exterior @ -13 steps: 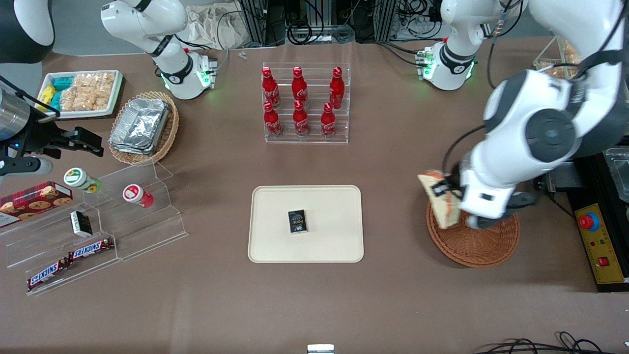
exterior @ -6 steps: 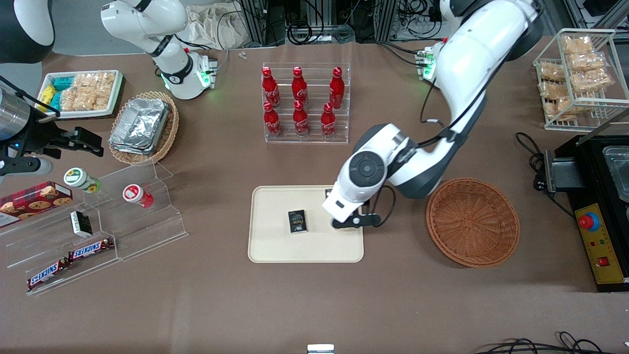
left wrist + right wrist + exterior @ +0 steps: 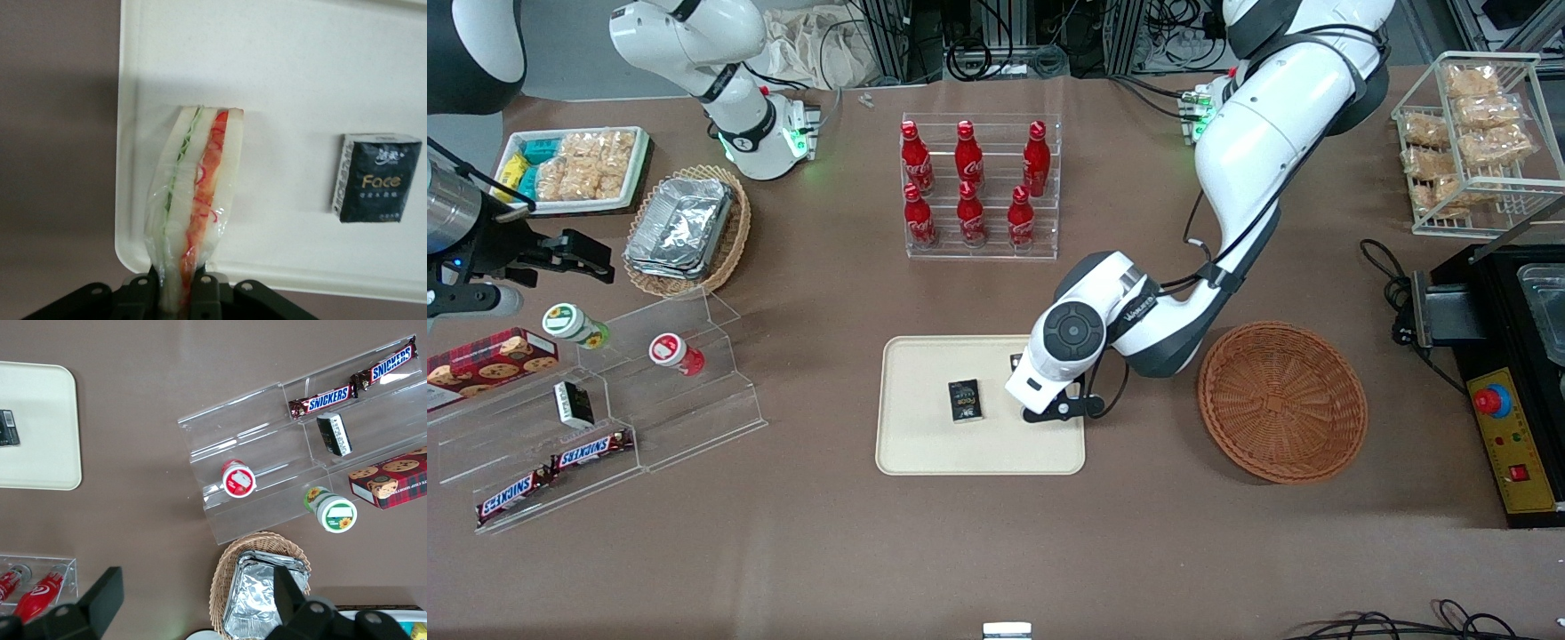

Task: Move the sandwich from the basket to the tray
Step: 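Lower the sandwich onto the tray and open the left gripper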

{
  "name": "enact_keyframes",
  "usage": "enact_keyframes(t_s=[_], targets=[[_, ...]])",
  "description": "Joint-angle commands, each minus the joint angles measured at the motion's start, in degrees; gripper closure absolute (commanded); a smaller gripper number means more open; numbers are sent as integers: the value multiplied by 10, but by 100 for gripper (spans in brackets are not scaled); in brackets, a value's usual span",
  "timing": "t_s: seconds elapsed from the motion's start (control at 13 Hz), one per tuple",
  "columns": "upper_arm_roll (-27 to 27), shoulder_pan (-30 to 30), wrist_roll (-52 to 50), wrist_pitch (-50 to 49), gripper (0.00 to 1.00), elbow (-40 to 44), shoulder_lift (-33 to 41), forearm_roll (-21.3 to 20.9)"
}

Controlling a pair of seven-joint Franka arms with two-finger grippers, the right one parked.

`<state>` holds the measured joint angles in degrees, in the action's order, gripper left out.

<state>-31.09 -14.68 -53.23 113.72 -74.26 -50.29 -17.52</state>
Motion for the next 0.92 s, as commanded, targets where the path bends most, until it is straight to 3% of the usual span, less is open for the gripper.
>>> enact_keyframes(t_s=[0.0,0.08,0.15,0.23,0.31,0.62,0.85], targets=[[14,-9,-14,19,100,27,-8,-16],[17,-9,-12,39,96,25,-9,-16],[17,-9,-9,62,68,23,-10,-24],[17,-9,-9,80,1,20,-10,-42],[16,-8,-11,81,0,15,-6,-61],[16,1,-19,64,0,15,28,-55],[15,40,-7,-58,0,10,104,-57]])
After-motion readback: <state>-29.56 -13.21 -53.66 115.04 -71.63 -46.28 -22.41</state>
